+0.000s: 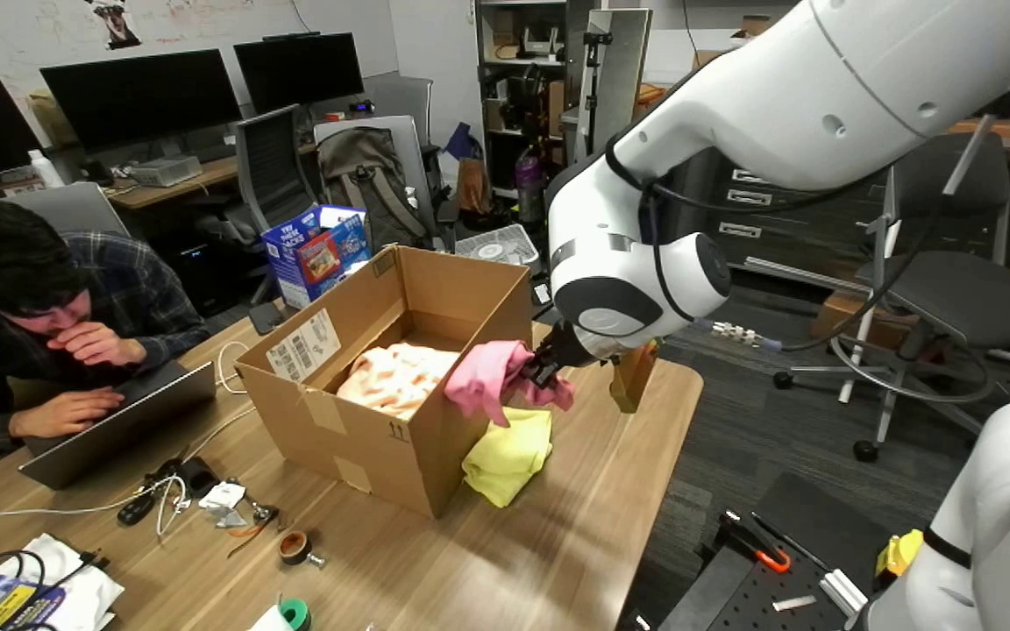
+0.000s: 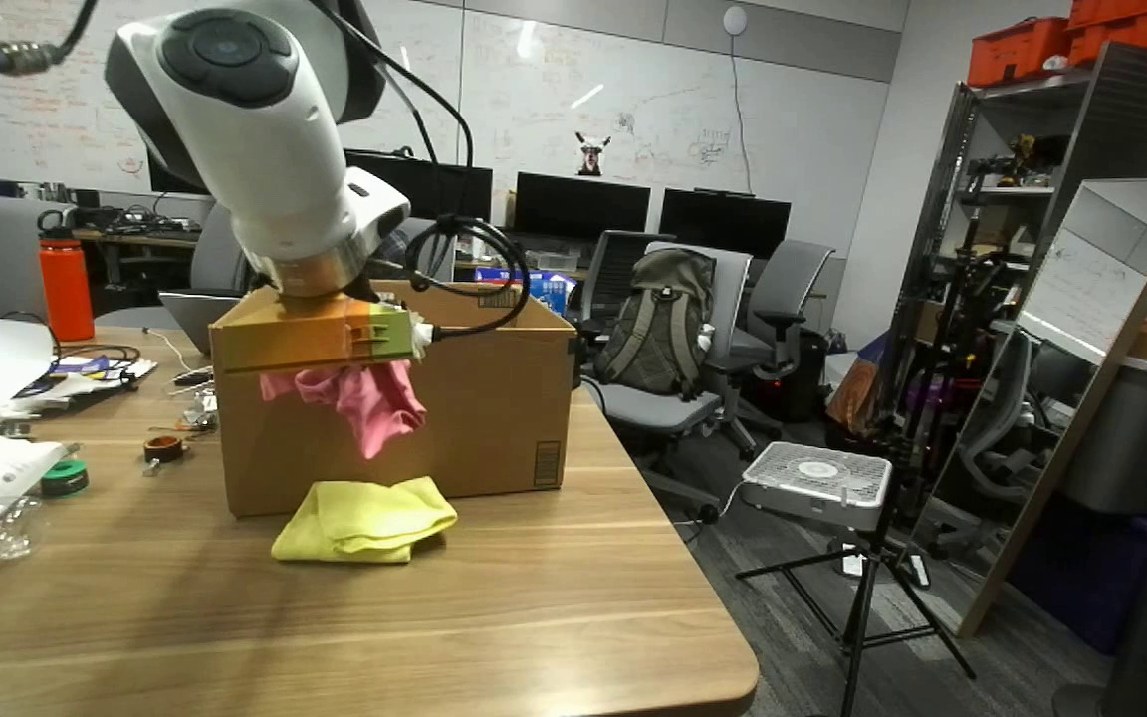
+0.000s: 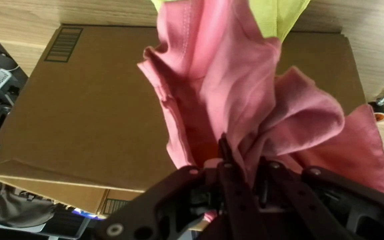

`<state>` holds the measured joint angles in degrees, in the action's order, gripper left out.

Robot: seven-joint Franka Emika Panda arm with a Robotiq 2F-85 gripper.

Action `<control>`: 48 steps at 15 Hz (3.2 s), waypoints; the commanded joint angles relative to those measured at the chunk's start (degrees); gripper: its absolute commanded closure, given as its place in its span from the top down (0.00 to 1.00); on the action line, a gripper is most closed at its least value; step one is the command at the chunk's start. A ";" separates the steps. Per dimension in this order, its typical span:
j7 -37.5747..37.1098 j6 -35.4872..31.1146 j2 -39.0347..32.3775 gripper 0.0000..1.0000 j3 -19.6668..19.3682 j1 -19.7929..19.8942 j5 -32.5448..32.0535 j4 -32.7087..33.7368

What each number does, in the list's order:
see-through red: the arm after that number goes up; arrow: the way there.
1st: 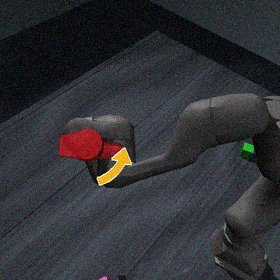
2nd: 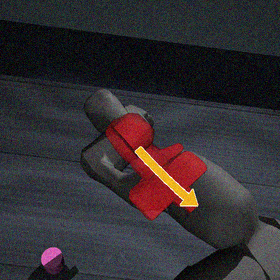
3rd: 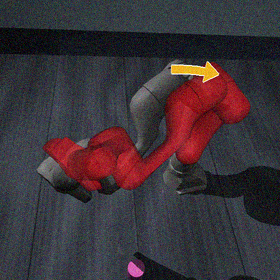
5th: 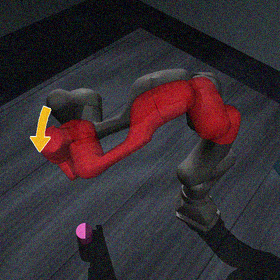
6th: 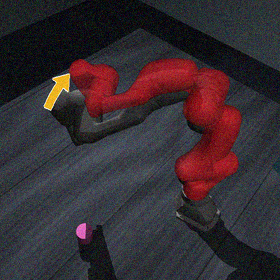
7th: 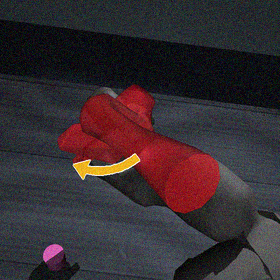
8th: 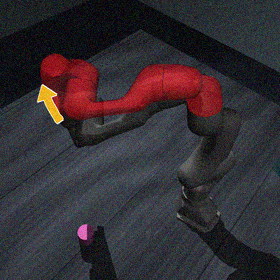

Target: Put the clothes and towels in the box

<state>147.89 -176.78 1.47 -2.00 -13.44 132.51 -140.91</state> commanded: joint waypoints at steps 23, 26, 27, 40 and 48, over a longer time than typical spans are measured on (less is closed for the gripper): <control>-30.39 -7.94 20.89 0.03 11.59 -5.11 4.69 0.45; -29.97 -18.68 20.14 0.03 18.26 -0.78 5.74 4.73; -30.43 -22.90 20.05 0.03 22.41 2.77 4.49 6.07; -58.32 -54.11 6.87 0.03 42.08 6.11 -26.75 9.45; -64.81 -54.13 -3.38 0.03 34.61 -3.05 -31.61 15.95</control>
<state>86.34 -231.71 0.83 35.48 -12.89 103.53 -129.34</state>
